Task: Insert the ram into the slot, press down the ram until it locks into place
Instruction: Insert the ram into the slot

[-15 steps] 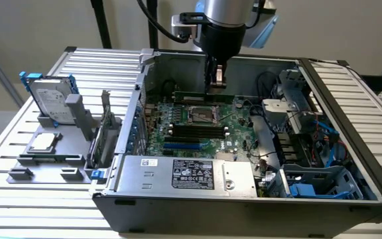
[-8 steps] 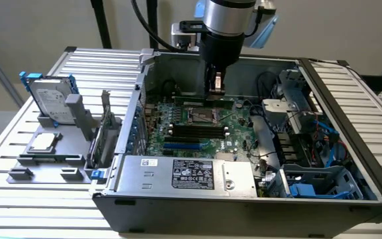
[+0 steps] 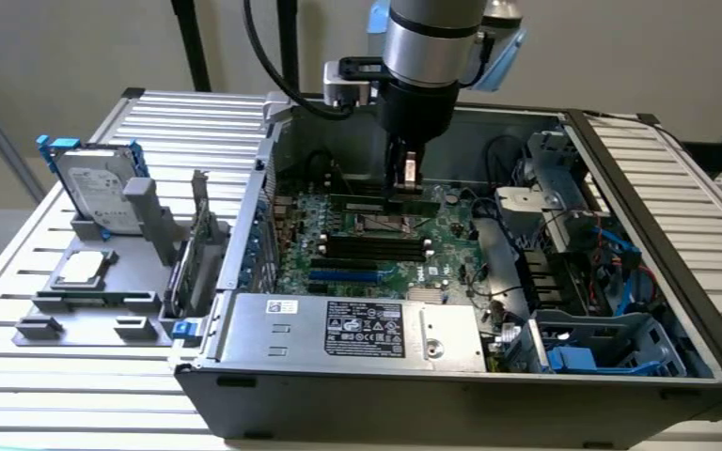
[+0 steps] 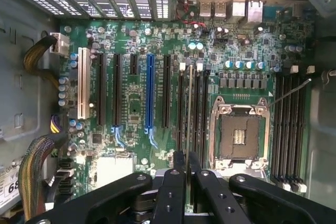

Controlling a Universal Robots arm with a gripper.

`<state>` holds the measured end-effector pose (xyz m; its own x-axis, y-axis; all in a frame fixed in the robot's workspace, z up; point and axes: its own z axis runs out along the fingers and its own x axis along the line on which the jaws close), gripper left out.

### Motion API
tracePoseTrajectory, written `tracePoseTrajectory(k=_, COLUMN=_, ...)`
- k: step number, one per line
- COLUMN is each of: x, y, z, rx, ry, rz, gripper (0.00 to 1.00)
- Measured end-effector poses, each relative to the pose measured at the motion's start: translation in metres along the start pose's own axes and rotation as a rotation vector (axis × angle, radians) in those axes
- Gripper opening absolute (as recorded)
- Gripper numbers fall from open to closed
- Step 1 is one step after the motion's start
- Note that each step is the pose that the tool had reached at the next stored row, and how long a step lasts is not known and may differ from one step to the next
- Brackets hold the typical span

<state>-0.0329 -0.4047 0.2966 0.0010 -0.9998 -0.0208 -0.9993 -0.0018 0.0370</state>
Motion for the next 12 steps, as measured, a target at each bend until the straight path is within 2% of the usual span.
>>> tracePoseTrajectory(k=12, x=0.003, y=-0.0015, z=0.0217, rx=0.0, ry=0.0, rz=0.004, gripper=0.13)
